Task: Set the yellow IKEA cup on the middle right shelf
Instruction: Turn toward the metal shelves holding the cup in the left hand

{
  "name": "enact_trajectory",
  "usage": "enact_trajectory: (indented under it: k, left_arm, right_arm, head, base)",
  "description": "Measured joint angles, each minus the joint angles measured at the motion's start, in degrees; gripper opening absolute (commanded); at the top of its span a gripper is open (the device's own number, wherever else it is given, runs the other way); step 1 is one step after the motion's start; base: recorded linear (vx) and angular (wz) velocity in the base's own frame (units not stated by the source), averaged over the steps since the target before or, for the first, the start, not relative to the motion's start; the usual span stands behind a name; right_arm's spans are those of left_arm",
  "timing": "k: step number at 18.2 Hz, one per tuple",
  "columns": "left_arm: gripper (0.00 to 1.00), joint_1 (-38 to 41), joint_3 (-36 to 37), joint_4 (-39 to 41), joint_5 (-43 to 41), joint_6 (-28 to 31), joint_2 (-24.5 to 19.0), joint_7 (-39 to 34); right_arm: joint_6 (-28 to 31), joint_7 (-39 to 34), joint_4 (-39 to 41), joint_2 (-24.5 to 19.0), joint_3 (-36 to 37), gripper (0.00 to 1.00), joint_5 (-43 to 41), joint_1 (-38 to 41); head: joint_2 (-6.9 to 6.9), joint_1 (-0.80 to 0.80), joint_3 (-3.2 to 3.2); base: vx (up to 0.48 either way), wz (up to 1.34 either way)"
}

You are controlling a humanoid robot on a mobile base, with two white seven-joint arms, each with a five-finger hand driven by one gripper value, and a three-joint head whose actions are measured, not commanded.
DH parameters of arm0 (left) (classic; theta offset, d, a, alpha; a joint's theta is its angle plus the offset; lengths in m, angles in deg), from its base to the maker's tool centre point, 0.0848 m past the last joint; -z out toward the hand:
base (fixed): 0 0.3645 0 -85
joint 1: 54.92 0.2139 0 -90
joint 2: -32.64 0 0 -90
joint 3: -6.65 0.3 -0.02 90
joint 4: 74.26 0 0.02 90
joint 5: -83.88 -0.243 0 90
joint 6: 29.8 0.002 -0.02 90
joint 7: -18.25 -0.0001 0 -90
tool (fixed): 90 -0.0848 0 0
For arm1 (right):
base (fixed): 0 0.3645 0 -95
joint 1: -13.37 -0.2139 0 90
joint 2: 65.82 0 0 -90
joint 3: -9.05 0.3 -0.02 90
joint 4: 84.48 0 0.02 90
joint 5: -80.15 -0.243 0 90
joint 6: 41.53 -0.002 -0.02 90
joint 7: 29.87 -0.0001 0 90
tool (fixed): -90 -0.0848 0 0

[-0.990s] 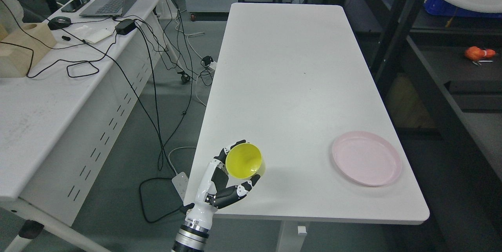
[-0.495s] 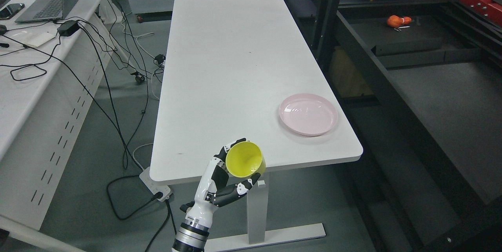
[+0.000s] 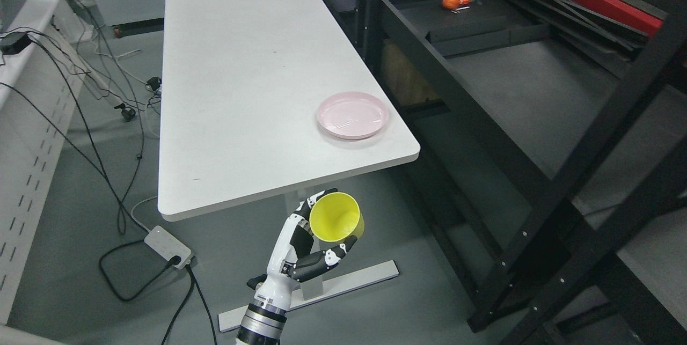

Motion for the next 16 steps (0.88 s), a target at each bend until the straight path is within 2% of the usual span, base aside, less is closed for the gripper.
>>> enact_trajectory:
  k: [16]
  left_arm:
    - [0.00,-3.9,4.3,0.4,0.0,0.5,0.0,0.1]
  right_arm:
    - [0.0,0.0,0.0,0.0,0.0,0.99,0.0,0.0]
  head:
    - [0.00,0.00,0.00]
  base:
    - [-0.240,-0.62]
